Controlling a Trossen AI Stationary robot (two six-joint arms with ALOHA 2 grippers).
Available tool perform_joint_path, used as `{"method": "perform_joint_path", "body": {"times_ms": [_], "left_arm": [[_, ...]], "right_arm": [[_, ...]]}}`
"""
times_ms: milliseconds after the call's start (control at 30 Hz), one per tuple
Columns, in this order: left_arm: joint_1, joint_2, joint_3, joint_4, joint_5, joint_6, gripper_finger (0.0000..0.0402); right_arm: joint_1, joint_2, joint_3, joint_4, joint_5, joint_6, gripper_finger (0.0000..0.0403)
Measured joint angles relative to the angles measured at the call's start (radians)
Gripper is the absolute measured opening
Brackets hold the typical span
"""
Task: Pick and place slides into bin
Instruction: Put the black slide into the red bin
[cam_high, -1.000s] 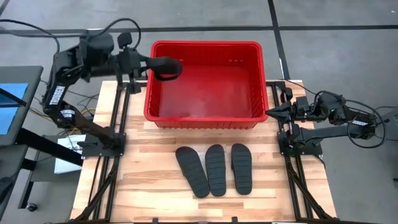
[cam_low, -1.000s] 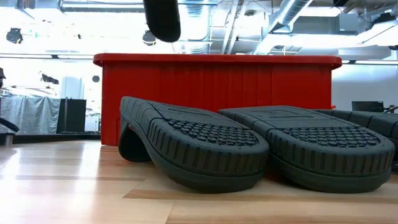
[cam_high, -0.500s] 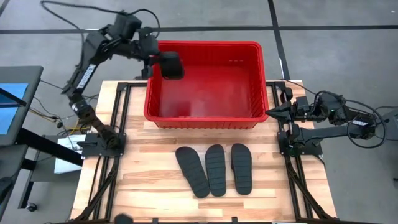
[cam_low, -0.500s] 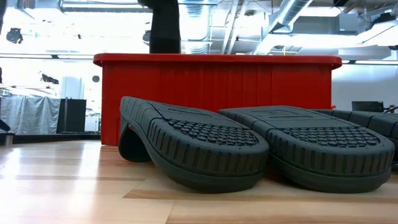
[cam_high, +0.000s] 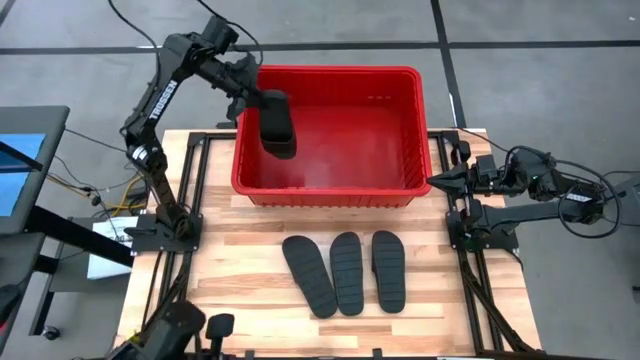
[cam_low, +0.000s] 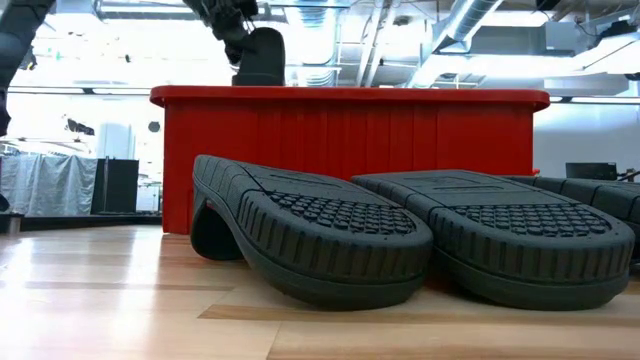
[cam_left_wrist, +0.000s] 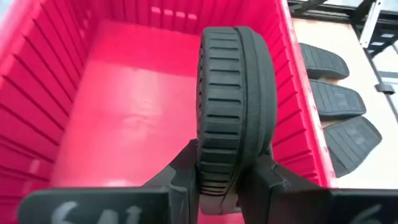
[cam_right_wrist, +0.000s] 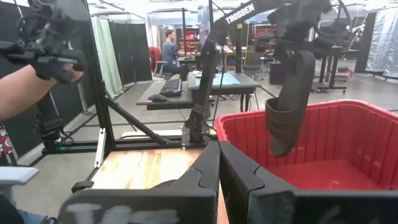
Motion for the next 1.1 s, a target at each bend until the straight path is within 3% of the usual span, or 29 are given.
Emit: {"method": "perform_joint_path", "body": {"times_ms": [367, 1100], "left_arm": [[-0.015, 0.099, -0.006, -0.058, 0.037, 0.024, 0.0062], [-0.008, 0.098, -0.282, 0.0, 0.035, 0.046, 0.006]], "right_arm": [[0.0, 0.0, 0.0, 0.0, 0.0, 0.0, 0.0], [0.0, 0.0, 0.0, 0.0, 0.0, 0.0, 0.0]]}}
